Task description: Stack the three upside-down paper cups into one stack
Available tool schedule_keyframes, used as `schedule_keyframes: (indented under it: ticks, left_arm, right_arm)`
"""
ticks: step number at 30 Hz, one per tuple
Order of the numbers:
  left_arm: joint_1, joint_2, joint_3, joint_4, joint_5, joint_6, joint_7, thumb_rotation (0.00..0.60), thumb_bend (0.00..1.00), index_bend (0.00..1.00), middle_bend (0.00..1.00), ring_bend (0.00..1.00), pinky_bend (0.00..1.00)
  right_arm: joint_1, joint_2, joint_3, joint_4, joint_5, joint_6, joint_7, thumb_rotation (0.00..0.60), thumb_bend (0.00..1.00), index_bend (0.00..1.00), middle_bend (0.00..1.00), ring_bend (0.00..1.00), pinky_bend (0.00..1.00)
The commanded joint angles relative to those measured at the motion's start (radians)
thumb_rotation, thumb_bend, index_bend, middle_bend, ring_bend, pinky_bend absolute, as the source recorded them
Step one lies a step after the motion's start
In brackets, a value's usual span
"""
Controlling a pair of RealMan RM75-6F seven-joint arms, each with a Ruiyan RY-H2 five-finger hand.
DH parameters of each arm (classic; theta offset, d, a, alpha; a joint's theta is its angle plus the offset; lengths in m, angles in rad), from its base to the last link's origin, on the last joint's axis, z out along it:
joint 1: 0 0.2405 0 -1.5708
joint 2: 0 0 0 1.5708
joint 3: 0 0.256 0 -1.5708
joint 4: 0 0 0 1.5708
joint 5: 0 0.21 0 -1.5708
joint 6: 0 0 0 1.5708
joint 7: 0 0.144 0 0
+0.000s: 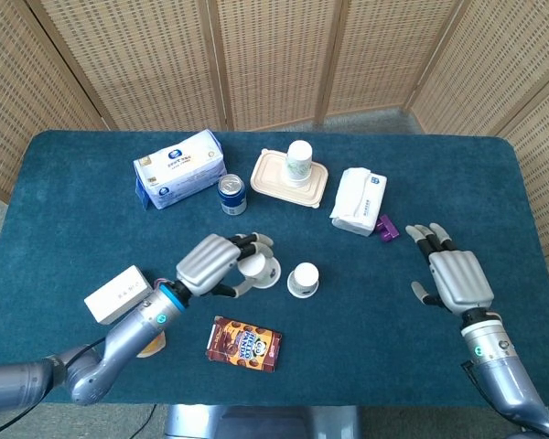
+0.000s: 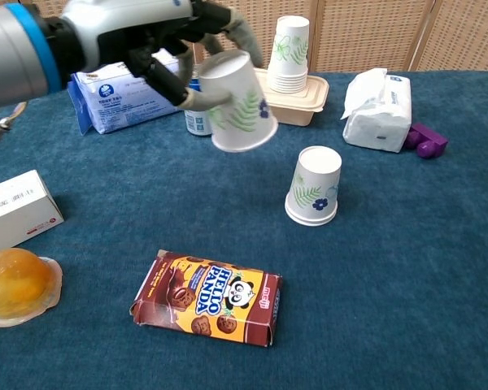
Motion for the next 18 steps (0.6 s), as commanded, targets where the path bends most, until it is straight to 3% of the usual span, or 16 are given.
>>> schedule_keyframes:
  ticks: [1, 18]
  left_arm:
    - [-0.026, -0.029, -0.007, 0.020, -0.017, -0.015, 0.014, 0.600, 0.46, 0.31, 0.25, 0.34, 0.61]
    - [-0.133, -0.155, -0.023, 0.148, -0.072, -0.071, 0.032, 0.600, 0.46, 0.31, 0.25, 0.33, 0.59]
  right_arm:
    - [0.000, -0.001, 0.001, -0.003, -0.002, 0.001, -0.002, 0.600, 0.37, 0.03, 0.11, 0.00, 0.43]
    - [-0.015, 0.017, 0.004, 0.001, -0.006, 0.003, 0.018, 0.600, 0.37, 0.03, 0.11, 0.00, 0.43]
